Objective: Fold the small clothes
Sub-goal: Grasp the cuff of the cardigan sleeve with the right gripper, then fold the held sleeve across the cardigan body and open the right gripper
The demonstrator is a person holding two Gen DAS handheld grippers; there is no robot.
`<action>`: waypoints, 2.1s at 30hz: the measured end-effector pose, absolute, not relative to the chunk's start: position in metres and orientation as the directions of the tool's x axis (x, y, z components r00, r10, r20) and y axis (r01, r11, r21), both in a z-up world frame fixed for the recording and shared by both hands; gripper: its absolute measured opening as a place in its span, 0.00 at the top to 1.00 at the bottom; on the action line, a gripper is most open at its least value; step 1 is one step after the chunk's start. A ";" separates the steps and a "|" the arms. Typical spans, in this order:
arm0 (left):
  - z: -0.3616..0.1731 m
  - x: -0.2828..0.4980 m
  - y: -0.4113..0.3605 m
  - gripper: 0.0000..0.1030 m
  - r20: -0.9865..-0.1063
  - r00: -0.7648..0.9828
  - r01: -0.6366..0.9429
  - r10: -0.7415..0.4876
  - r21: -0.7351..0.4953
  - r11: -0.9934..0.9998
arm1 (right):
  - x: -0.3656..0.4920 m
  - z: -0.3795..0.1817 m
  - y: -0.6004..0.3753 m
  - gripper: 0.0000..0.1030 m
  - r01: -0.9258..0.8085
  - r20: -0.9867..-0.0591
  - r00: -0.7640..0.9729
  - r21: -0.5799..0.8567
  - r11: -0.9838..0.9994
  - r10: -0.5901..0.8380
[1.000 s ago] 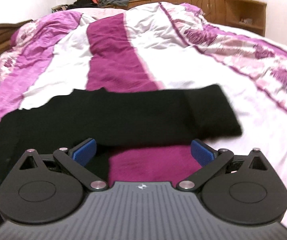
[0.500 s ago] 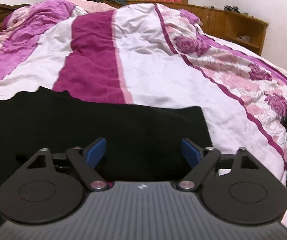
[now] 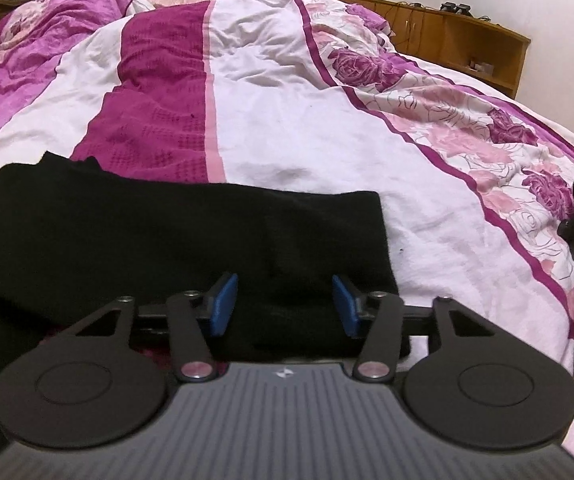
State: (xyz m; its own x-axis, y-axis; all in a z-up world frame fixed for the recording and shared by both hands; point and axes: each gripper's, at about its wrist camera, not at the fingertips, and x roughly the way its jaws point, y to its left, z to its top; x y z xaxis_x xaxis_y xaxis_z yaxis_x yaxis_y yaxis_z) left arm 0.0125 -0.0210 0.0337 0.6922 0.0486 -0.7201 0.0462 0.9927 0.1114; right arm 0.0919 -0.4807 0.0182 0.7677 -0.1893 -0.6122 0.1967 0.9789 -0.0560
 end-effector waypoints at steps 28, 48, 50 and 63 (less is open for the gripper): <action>0.044 0.009 -0.001 0.00 -0.687 0.724 0.010 0.064 0.104 0.995 | 0.070 0.098 -0.437 0.94 0.128 -0.518 0.855 0.236 0.963 0.014; 0.039 0.004 0.037 0.00 -0.690 0.716 -0.077 0.108 0.075 0.994 | 0.086 0.140 -0.323 0.94 -0.064 -0.420 0.859 0.479 0.876 0.292; 0.038 0.003 0.042 0.00 -0.690 0.716 -0.084 0.106 0.065 0.994 | 0.090 0.143 -0.311 0.94 -0.081 -0.413 0.855 0.490 0.868 0.313; 0.048 0.001 0.060 0.00 -0.666 0.735 -0.112 0.126 0.065 0.992 | 0.113 0.162 -0.233 0.94 -0.204 -0.360 0.819 0.548 0.811 0.448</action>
State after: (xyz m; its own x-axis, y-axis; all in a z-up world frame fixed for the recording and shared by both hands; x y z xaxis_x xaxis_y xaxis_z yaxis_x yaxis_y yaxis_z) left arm 0.0009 0.0595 0.0477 0.7350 0.1263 -0.6662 -0.1116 0.9916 0.0650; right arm 0.1127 -0.2327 0.1617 0.8185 0.4480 -0.3595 -0.2036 0.8115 0.5478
